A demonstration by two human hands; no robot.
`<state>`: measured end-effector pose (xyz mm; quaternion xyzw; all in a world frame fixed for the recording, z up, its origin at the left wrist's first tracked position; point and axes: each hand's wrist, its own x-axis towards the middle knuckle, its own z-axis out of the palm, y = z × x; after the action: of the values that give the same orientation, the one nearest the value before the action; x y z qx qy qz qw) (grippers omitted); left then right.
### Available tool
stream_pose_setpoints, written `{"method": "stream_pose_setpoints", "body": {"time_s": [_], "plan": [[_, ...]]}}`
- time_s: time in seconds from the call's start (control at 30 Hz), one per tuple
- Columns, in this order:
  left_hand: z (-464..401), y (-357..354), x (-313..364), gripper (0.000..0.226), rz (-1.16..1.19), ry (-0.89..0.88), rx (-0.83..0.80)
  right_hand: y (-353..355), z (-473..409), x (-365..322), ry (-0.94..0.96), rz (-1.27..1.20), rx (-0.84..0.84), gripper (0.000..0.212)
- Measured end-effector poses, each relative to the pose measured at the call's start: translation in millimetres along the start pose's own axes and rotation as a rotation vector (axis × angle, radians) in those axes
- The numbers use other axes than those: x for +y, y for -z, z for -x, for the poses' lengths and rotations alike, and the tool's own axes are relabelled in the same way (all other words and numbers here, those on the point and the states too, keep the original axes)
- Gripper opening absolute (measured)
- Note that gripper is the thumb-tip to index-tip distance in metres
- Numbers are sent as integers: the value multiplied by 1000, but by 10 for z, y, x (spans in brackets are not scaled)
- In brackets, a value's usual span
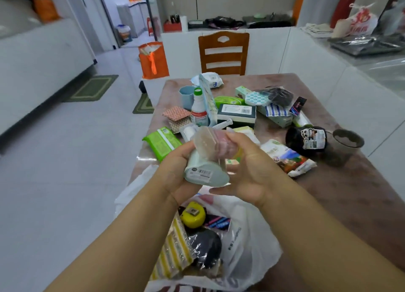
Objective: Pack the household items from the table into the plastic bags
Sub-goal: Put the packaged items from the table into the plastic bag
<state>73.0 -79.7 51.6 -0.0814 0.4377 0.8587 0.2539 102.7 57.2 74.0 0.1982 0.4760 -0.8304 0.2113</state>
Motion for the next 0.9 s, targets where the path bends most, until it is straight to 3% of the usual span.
{"method": "stream_pose_setpoints", "body": {"time_s": [0.1, 0.23, 0.33, 0.4, 0.5, 0.6, 0.77, 0.83, 0.9], "plan": [[190, 87, 17, 29, -83, -1, 17, -143, 16, 151, -116, -119, -201, 36], [453, 326, 119, 51, -321, -77, 267, -185, 17, 401, -103, -240, -329, 39], [584, 644, 172, 25, -870, -19, 485, -72, 22, 609, -64, -235, -378, 28], [651, 819, 68, 25, -1291, 73, 484, 33, -15, 761, -84, -187, -361, 22], [726, 844, -153, 30, -1409, 185, 449, 177, -141, 914, -152, -124, -314, 30], [653, 838, -319, 33, -1143, 190, 402, 271, -274, 934, -170, -95, -252, 57], [623, 891, -142, 28, -345, 173, 313, 300, -376, 894, -179, -33, -253, 39], [710, 984, 81, 27, -160, 134, 265, 283, -372, 896, -161, 14, -286, 35], [840, 1059, 346, 31, -108, 133, 218, 199, -393, 926, -151, 104, -295, 46]]}}
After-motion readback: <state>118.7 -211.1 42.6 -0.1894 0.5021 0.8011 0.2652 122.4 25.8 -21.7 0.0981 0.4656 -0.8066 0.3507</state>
